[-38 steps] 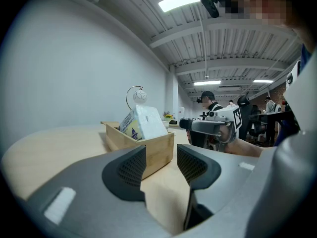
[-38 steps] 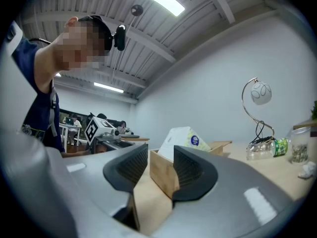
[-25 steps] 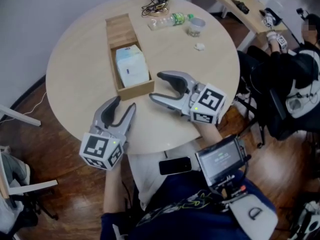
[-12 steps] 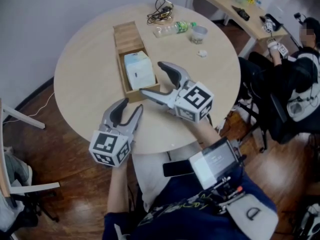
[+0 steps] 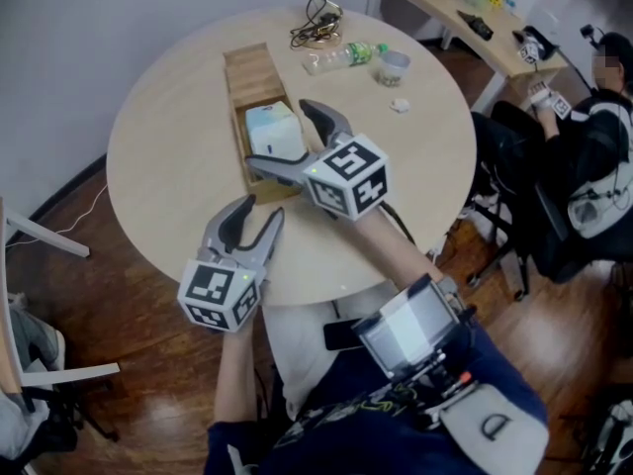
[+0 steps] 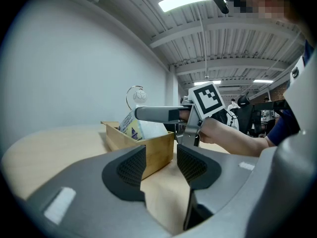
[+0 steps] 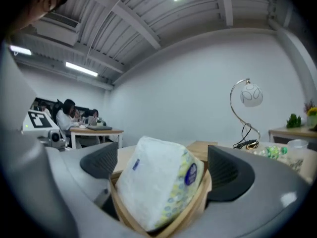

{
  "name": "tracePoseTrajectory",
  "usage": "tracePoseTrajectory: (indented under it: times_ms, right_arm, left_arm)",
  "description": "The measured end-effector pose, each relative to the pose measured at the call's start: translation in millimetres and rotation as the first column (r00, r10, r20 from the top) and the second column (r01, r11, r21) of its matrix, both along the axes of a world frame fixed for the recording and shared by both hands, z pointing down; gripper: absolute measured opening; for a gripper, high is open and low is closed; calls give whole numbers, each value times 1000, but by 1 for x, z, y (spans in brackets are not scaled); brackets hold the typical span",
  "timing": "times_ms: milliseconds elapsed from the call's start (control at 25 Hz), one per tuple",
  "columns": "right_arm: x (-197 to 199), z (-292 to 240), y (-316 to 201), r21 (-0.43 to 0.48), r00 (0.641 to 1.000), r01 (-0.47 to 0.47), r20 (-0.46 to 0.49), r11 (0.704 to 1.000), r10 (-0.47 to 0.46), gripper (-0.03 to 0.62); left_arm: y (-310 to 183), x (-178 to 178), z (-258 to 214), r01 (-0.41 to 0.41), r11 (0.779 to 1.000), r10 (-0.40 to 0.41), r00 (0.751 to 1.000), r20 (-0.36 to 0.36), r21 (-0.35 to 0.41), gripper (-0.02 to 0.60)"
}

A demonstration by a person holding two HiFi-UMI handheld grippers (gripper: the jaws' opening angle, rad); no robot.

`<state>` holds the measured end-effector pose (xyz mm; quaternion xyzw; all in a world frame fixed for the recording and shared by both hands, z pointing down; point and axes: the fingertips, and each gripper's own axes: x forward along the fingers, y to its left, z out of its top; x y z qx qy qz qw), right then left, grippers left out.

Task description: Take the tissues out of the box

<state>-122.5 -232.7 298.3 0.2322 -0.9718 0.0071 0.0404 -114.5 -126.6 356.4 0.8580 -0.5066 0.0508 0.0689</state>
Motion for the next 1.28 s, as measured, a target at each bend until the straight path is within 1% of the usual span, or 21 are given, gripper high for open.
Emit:
tracePoseTrajectory:
  times_ms: [80,120,160,320,400,440,720,1000,1160,1280]
  right_arm:
    - [-9,3,-4,-61,999,28,26,998,-27,549]
    - [-12,5,-4,-71,999,33,23,997,-31,549]
    - [-14,7,-3,-63,1000,29,12,998,-28,549]
    - [-16,16,-1,28,999,-15,-32,1000,15,543]
    - [-17,17,-4,57,998,-25,-51,998,28,525]
    - [-17,17,-4,61,998,-27,-56,998,31,506]
    - [-13,18,-3,69,998,-38,-53,997,42,482]
    - [-10,17,-3,72,999,-30,-40,997,33,439]
    - [-10,14,-1,70,999,-14,-35,997,16,428]
    - [-9,13,2,90,999,-7,-37,996,10,425]
  left_arm:
    - [0,0,0,1,1000,-1,1000,1,0,202]
    - [0,0,0,1,1000,-1,1000,1,-1,201]
    - [1,1,0,0,1000,0,1000,1,-1,201]
    - [0,1,-2,-2,1000,2,1000,-5,0,202]
    - [-2,1,-3,3,1000,-3,1000,-7,2,201]
    - [-2,0,-3,5,1000,-5,1000,-6,2,201]
    - [0,-1,0,-2,1000,2,1000,-3,3,201]
    - [0,-1,-1,-2,1000,2,1000,-1,1,201]
    - [0,-2,-1,1,1000,-1,1000,-4,2,202]
    - [1,-1,0,-3,1000,3,1000,2,2,202]
